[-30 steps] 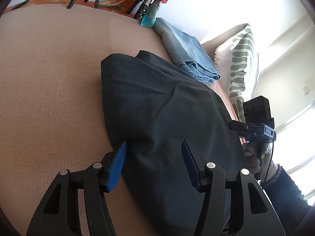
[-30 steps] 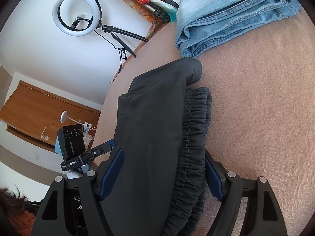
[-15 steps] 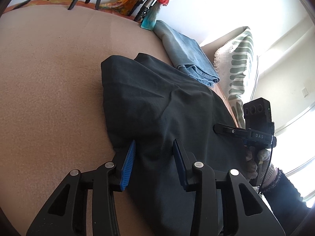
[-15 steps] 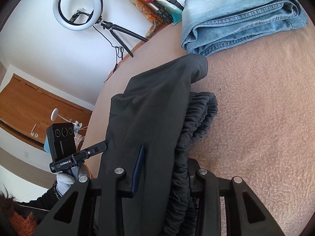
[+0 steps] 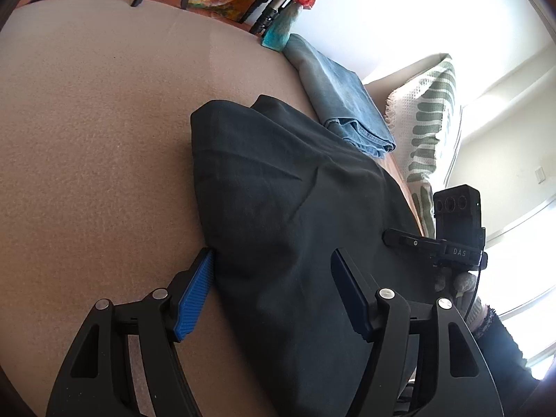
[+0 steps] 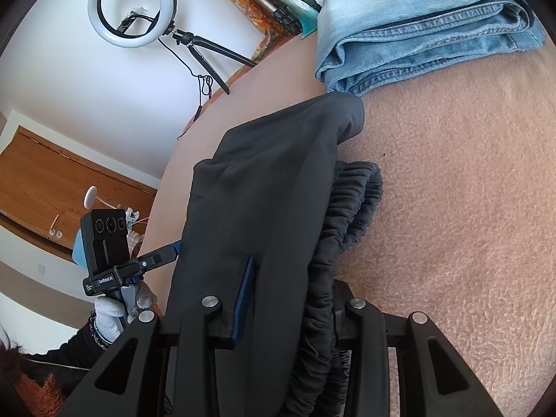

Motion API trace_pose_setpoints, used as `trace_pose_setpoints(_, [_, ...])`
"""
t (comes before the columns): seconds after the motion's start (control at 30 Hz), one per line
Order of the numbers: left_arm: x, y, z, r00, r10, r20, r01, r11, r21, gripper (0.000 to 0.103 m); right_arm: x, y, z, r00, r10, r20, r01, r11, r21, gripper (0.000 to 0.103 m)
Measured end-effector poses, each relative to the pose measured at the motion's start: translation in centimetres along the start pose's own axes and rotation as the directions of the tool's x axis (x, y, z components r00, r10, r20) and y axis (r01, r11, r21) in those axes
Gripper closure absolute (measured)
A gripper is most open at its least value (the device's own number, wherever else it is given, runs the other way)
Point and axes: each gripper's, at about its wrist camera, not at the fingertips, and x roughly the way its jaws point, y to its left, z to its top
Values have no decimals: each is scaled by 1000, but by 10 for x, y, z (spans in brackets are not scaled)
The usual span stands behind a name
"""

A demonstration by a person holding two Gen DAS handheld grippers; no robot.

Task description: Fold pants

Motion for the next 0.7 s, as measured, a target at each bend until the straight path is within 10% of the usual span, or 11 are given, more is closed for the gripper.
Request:
trace_pose_setpoints(0.17, [8,26,23,988,-150,19,151,977,-151,35,1,-1,1,1000,5,-1,-5,1000,3,67])
trace_pose_setpoints(0.37, [10,-8,-7,994,-102,-31,102,995,2,41,0,-6,3,1000,24,0,-24,1000,15,67])
trace_pose_setpoints(0.5, [15,2,-9,997,-74,-37,72,997,-40,78,1,-5,3,1000,12,5,-12,1000,21,65])
trace_pose_setpoints(0.7, [10,-4,-4,999,-49,9,49,999,-11,91,-2,19,3,994,-111,15,112,992,-58,68])
